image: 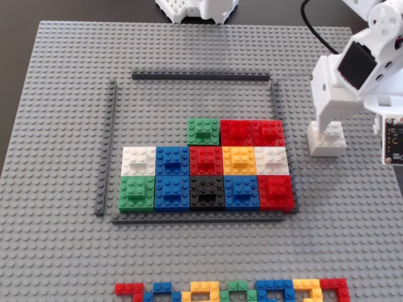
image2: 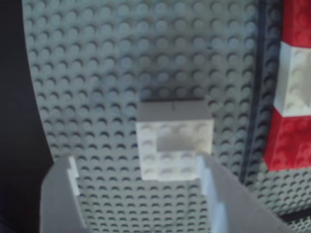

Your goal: Grab the cube and place it into the grid

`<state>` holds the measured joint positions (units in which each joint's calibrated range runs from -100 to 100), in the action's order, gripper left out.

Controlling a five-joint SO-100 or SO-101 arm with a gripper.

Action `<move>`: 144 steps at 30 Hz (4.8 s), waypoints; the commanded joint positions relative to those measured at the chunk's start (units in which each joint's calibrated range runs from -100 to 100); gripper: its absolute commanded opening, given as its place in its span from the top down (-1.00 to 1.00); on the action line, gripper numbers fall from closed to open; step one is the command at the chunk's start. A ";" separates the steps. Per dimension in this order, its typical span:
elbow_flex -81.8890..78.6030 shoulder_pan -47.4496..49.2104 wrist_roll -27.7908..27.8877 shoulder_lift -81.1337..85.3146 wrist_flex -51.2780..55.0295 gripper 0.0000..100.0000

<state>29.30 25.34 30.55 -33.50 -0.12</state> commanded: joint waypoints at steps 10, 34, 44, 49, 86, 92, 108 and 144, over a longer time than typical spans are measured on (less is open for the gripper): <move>-1.89 -0.92 0.54 2.03 -0.56 0.49; -0.71 -1.80 1.42 5.13 1.39 0.93; 0.01 -2.10 2.69 16.56 3.79 0.95; -1.07 -2.02 3.71 25.08 5.69 0.95; -50.92 -35.02 21.68 71.94 5.40 0.95; -49.47 -36.72 22.91 66.61 4.47 0.95; -33.34 -34.95 23.39 38.92 0.90 0.95; -31.98 -32.52 21.29 22.84 -5.15 0.95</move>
<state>-2.82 -8.20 52.19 -11.87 -4.91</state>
